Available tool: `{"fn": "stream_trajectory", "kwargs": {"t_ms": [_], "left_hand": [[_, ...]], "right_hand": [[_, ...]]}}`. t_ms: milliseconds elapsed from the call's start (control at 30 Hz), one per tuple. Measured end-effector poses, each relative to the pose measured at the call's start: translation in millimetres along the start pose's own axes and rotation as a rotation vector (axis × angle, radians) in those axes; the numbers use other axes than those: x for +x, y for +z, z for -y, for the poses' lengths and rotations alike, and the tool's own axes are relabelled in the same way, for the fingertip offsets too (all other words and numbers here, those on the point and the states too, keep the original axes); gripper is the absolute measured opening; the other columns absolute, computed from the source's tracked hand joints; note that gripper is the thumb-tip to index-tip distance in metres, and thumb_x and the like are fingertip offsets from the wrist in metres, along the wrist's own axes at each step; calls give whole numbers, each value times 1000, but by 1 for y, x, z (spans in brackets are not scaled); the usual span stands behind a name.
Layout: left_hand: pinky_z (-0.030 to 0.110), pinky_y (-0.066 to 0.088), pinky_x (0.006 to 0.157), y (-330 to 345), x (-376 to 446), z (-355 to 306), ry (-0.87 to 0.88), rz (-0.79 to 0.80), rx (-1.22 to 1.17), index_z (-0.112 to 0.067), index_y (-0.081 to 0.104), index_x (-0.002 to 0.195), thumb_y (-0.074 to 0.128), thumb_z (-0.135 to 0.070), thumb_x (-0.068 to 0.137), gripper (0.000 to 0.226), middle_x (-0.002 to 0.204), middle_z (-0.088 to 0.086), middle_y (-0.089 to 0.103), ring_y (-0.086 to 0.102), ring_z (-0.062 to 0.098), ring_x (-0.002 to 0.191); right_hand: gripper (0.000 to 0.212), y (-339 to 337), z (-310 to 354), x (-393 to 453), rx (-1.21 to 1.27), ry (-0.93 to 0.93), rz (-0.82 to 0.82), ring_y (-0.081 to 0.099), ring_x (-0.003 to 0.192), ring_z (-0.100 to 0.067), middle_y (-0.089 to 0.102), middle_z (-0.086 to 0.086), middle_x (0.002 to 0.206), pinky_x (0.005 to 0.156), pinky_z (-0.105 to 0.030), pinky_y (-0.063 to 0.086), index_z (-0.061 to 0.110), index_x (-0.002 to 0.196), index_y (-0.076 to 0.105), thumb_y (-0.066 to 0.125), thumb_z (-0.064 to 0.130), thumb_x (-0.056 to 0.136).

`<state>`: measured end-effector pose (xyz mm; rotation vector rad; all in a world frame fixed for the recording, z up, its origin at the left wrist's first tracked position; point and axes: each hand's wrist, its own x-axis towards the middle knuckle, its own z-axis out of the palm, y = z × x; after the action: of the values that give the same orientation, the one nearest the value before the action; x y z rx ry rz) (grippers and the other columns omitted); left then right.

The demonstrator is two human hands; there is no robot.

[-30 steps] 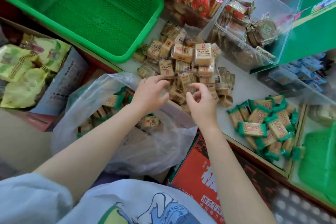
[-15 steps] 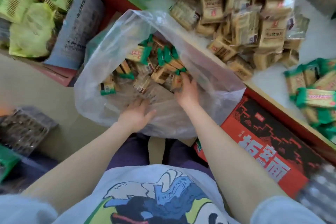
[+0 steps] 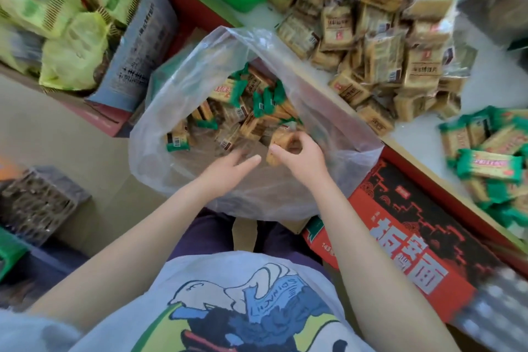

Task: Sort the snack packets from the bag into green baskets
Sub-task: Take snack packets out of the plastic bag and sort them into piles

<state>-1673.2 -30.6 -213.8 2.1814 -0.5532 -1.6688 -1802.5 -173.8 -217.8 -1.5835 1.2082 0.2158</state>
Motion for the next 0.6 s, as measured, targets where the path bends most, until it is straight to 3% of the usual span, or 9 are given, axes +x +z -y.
{"fn": "stream_trajectory", "kwargs": {"t_ms": [67,133,267,367,467,600], "left_hand": [[30,40,107,0,-17,-29,147,1,-239,-33,45,145,50,-58,98,53,144,-12,52,50,9,131],[37,51,102,1,-29,-56,222,14,-458,-36,56,127,57,-48,98,32,129,-13,63,62,5,115],[40,62,82,3,-39,-110,243,-5,-699,-26,64,116,61,-25,99,18,118,6,72,72,17,99],[32,61,67,3,-38,-145,263,-21,-719,-12,61,123,62,-19,98,26,117,11,71,73,20,94],[31,58,63,9,-33,-182,334,-35,-653,-11,55,128,64,-27,97,36,114,10,72,74,21,92],[44,60,77,24,-14,-232,424,-10,-429,-21,59,120,67,-44,92,37,108,4,73,72,23,95]], "right_hand": [[30,-17,17,-18,97,-55,8,64,94,-5,69,12,103,80,-20,48,25,107,66,76,44,85],[23,-34,33,-32,168,-106,-4,63,86,3,69,13,96,73,-13,47,26,104,66,72,43,89],[15,-77,48,-51,288,-172,-88,61,75,3,69,11,94,69,-16,47,22,107,67,59,33,100],[19,-108,46,-62,389,-118,-134,62,76,-7,69,3,96,66,-20,50,18,114,66,56,28,102],[24,-130,35,-69,540,-49,-109,66,72,-14,70,1,95,64,-26,53,16,118,63,58,32,101],[20,-160,26,-63,699,-29,-112,64,70,-19,70,1,81,60,-28,52,10,111,64,60,27,101]]}}
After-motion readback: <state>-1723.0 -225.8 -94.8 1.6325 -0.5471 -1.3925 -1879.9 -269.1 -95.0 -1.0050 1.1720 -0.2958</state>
